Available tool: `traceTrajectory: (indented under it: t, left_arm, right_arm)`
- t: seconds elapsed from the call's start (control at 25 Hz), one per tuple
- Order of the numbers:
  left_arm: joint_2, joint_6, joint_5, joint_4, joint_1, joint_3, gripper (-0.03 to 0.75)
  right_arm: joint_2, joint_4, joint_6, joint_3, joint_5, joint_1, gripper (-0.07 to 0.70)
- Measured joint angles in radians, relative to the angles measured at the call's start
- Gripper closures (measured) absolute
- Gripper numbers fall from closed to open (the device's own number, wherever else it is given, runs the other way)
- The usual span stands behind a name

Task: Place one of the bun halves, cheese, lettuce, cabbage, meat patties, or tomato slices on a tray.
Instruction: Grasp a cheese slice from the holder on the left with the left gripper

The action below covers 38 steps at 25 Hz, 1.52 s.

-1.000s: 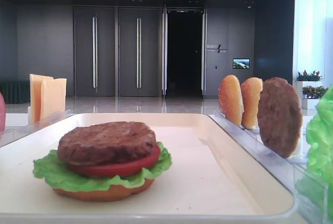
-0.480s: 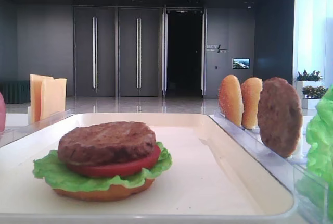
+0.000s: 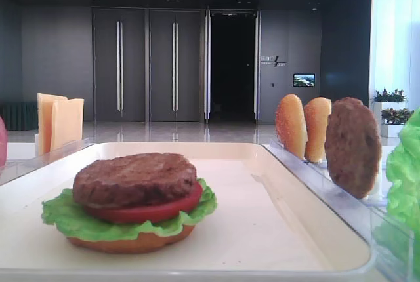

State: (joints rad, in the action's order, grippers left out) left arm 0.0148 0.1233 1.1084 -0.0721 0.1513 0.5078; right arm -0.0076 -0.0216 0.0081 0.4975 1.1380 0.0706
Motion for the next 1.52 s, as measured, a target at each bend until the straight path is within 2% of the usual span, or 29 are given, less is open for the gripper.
traceTrajectory:
  t: [0.24, 0.4, 0.52, 0.8, 1.2, 1.36, 1.52]
  left_arm:
    - [-0.081, -0.031, -0.007, 0.003, 0.0, 0.071, 0.47]
    - [-0.193, -0.062, -0.011, 0.007, 0.0, 0.108, 0.457]
    - [-0.306, -0.103, -0.018, 0.007, 0.0, 0.14, 0.456]
    - [-0.652, -0.111, -0.052, -0.006, 0.0, 0.249, 0.454]
    - [-1.164, -0.113, -0.055, -0.007, 0.0, 0.547, 0.454]
    - [-1.349, -0.113, -0.052, -0.008, 0.0, 0.701, 0.454]
    - [-1.519, -0.113, -0.023, -0.022, 0.0, 0.872, 0.454]
  right_arm:
    - [0.0, 0.0, 0.0, 0.0, 0.0, 0.0, 0.262]
    - [0.0, 0.0, 0.0, 0.0, 0.0, 0.0, 0.262]
    - [0.0, 0.0, 0.0, 0.0, 0.0, 0.0, 0.262]
    - [0.0, 0.0, 0.0, 0.0, -0.001, 0.0, 0.262]
    - [0.0, 0.0, 0.0, 0.0, -0.001, 0.0, 0.262]
    - [0.0, 0.0, 0.0, 0.0, -0.001, 0.0, 0.262]
    - [0.0, 0.0, 0.0, 0.0, -0.001, 0.0, 0.262]
